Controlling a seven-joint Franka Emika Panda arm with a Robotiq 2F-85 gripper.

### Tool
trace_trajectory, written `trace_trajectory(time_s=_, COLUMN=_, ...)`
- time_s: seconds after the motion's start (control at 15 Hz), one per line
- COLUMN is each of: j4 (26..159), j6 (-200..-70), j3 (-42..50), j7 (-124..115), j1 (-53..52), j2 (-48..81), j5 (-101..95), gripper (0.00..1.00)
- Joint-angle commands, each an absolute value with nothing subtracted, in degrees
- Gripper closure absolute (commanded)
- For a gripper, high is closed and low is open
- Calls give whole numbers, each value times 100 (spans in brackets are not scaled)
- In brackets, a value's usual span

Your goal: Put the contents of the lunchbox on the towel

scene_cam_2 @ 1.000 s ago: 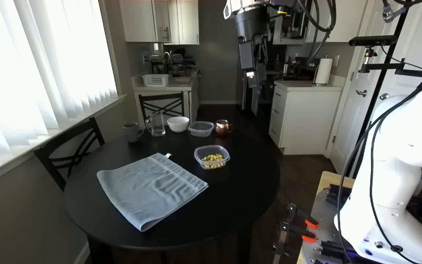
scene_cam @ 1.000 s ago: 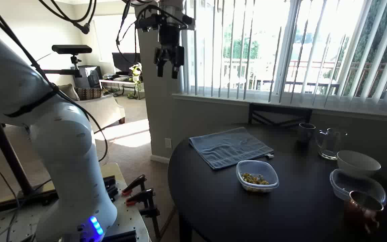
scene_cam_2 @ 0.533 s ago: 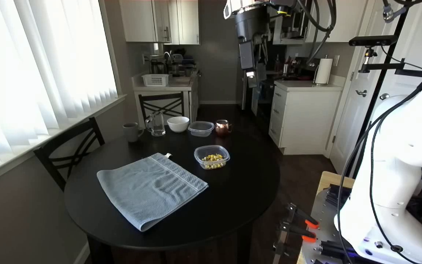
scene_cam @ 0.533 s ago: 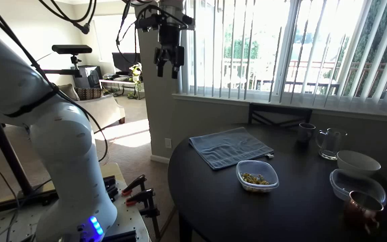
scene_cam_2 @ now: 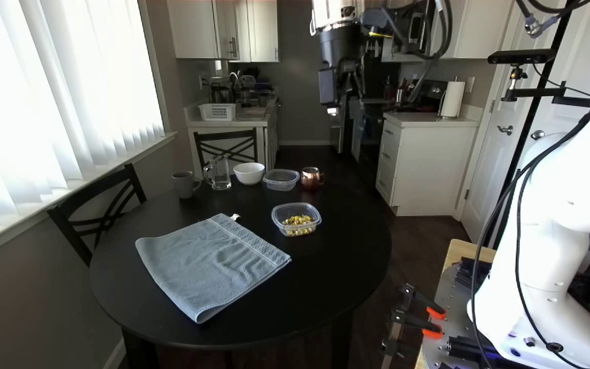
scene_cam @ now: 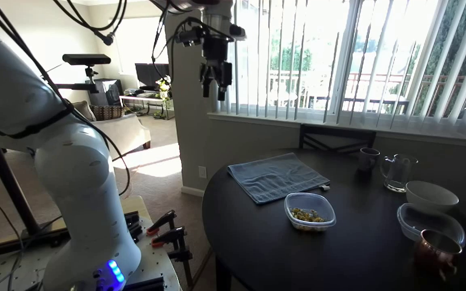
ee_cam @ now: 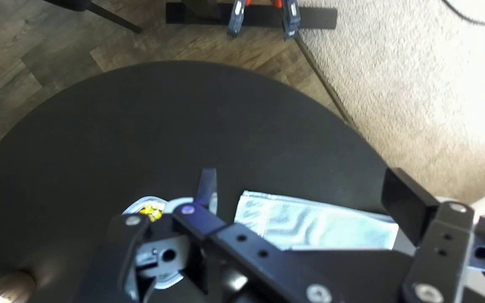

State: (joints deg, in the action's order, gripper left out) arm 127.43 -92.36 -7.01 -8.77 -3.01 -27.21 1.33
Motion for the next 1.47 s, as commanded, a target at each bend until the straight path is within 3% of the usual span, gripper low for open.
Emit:
trace_trajectory(time_s=0.0, j4=12813, j6=-10413, j3=-471, j7=-1472, j1=67, j2=-1755, j5=176, gripper=0)
trace_trajectory(time_s=0.6, j4=12762, j6=-12827, j3=308, j7=-2949, j1=490, j2=682, j5=431, gripper=0)
trace_trajectory(time_s=1.07, j4=11837, j6=-13593, j3=697, j7=-4619, j1=305, j2=1512, j5=504, gripper=0)
trace_trajectory(time_s=1.4, j4=11806, j6=-13454, j3=693, j7=-4418, j1=334, j2=1504, j5=570, gripper=0)
